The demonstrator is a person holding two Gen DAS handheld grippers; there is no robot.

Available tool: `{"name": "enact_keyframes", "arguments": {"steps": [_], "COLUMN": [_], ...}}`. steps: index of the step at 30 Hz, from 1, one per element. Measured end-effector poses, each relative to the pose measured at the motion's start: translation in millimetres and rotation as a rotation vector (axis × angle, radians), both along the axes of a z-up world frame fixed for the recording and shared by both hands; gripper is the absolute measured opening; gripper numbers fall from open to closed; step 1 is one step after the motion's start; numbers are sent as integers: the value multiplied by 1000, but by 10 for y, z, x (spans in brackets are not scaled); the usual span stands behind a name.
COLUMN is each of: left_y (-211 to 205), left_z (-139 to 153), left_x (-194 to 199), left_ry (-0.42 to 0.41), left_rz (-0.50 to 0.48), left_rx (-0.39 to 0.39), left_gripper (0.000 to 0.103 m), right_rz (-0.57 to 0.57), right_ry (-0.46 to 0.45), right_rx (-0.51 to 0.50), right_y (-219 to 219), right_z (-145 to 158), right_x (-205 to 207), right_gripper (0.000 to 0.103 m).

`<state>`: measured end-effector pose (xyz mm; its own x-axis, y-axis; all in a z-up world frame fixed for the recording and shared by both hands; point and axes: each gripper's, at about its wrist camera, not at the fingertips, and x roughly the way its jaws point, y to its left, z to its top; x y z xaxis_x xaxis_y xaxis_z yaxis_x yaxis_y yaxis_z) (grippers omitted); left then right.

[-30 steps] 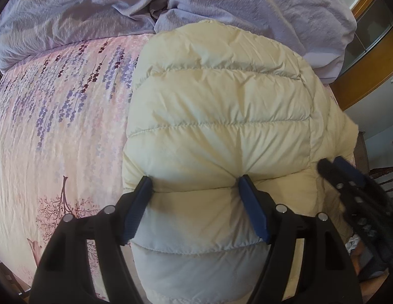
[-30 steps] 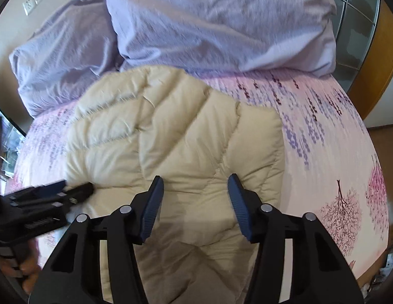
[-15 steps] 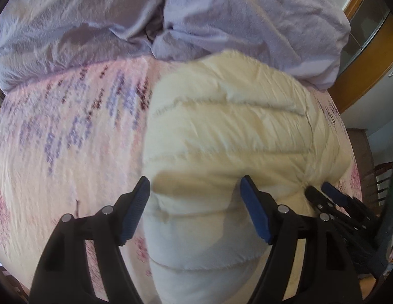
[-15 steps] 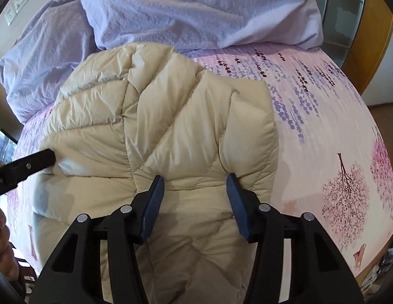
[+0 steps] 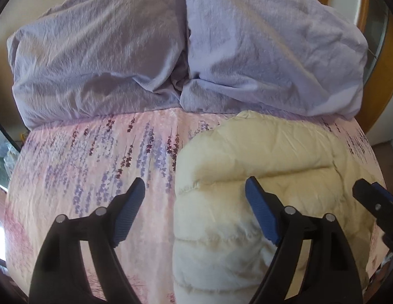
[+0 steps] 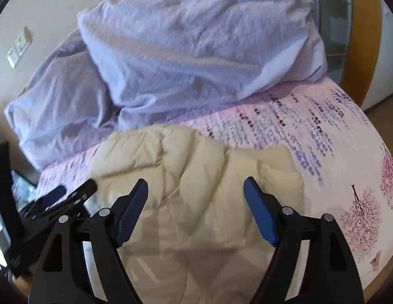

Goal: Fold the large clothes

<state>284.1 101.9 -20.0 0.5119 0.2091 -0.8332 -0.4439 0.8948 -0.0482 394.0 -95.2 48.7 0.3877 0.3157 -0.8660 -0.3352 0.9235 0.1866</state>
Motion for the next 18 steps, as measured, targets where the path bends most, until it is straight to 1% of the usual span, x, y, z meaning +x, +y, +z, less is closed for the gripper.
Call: {"name": "enact_keyframes", "arguments": {"steps": [3,7,12,18], "left_y": [-3,-117,-300,-363], "left_z": [-75,-130,-207,-342], "left_x": [46,102,176,227], "left_ry": [0,-5,-1,16], "left_rz": [16,-13,-53,-63], "left_rx": [-25,-26,-6,-28], "left_gripper": [82,84,86,92], "right_rz": [-36,-50,-67,-78], "right_ry": [-17,-38,-47,-52], "right_rx": [-47,-114,-129,-145], "right_y": [-36,-158,-272,-354], "right_z": [-179,-372,-460,-555], "right_x": [30,-9,-8,8], "right_gripper": [79,79,80,82]}}
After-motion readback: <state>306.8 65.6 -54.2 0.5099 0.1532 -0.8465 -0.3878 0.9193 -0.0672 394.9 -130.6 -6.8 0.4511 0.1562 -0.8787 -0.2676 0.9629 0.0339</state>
